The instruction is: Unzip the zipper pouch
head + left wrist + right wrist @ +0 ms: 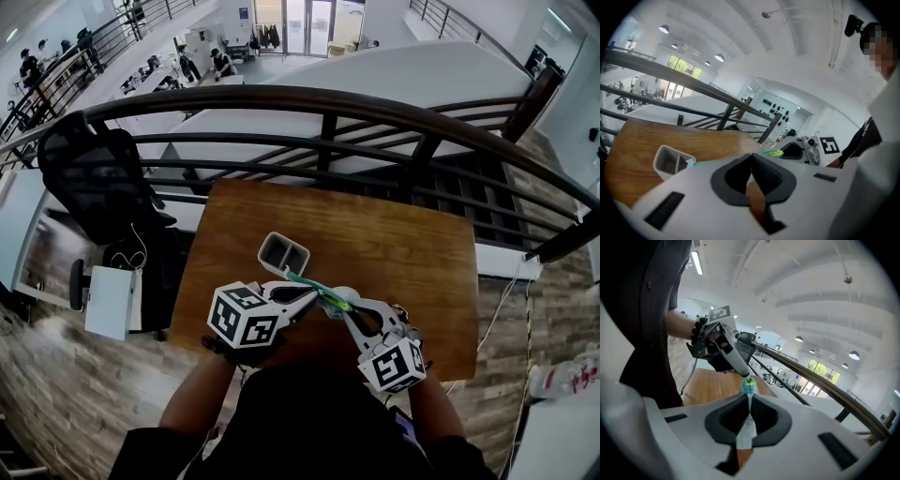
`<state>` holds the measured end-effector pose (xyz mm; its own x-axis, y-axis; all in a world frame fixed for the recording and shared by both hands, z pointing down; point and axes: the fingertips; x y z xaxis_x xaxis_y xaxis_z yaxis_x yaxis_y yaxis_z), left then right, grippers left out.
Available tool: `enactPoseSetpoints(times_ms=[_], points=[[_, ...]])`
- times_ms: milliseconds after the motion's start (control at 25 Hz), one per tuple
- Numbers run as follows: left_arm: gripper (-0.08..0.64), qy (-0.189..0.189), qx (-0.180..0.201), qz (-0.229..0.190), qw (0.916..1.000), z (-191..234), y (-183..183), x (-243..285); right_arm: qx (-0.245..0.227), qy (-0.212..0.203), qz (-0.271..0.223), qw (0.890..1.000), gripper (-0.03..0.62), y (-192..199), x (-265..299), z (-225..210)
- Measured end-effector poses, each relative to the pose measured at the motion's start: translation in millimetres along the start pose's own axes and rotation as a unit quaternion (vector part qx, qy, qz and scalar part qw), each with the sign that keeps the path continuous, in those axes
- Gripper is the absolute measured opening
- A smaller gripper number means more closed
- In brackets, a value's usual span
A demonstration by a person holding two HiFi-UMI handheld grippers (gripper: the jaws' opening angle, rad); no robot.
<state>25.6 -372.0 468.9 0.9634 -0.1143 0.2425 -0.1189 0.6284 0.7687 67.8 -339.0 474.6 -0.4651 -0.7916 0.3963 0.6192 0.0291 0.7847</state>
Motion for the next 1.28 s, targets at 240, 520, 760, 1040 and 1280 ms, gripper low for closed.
enactPoseSetpoints(times_ms=[240, 520, 760, 1040, 1280], points=[[0.017, -0.006, -0.011, -0.007, 0.9999, 3.4, -0.9, 3.7, 0.007, 0.009, -0.001, 1.0, 0.003, 3.5, -3.1, -8.0], [0.015, -0.048, 0.002, 0.0, 0.9988, 17.4, -0.9, -10.3, 0.027, 0.022, -0.003, 0.999, 0.003, 8.0, -10.5, -16.2], [0.015, -0.05, 0.002, -0.002, 0.9987, 17.3, 0.3, -13.2, 0.033, 0.022, -0.002, 0.999, 0.003, 7.9, -9.9, -13.3], [0.015, -0.099, 0.016, 0.008, 0.9949, 36.1, 6.1, -25.2, 0.051, 0.013, -0.014, 0.999, 0.003, 4.6, -8.4, -11.2], [0.015, -0.117, 0.013, 0.001, 0.9931, 43.4, 5.2, -32.5, 0.062, 0.021, -0.009, 0.998, 0.002, 3.9, -5.9, -13.2]])
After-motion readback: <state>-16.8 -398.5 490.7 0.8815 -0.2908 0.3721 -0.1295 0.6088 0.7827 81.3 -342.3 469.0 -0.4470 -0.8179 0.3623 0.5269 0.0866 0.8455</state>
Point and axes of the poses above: the fingertips, and each gripper's own axes: x forward along the fingers, z to its left, y out of its underside, and after that the axes turned 14 degrees about y, right-handed
